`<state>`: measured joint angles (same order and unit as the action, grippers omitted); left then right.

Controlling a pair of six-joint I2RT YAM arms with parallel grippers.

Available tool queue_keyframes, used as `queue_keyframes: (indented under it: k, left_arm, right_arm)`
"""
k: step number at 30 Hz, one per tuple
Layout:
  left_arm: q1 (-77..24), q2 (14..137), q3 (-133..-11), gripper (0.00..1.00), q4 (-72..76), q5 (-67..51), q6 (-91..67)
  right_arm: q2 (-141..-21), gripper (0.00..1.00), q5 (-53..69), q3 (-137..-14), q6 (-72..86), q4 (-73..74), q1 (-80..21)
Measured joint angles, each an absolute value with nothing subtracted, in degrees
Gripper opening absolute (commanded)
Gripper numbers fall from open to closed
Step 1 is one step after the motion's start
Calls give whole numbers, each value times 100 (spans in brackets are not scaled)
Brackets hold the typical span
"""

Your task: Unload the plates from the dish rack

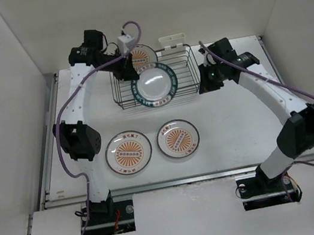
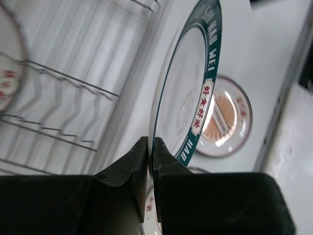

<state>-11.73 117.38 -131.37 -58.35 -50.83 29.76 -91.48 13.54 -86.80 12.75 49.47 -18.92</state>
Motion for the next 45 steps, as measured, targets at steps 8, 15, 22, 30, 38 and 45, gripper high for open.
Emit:
queue_keyframes:
  k: [8,15,22,30,38,45]
  left_arm:
    - [-2491,11559,-11417,0,-7242,-4906,4829]
    - [-2779,11775,-10792,0,-7164,-4648,4375]
    - [-2954,12420,-11120,1,-6751,-4289,3750]
    - [-3142,12654,-11194,46,-6643,-4147,3485]
    - [-3131,12669,-11605,80,-7070,-4007,3518]
    - [-2987,12667,-12138,87,-7393,-4215,3675]
  right_arm:
    - [-7867,12,-32,-8680,1975,4681,-1737]
    - [-7450,12,-108,-8331,2117,4405,-1737]
    - [-7439,17,25,-7848,2228,4394,-1737]
    - [-7380,23,176,-7802,2259,4268,-1737]
    - [-7607,37,392,-7911,2272,4115,-1737]
    - [-8956,46,687,-9448,2073,3802,-1737]
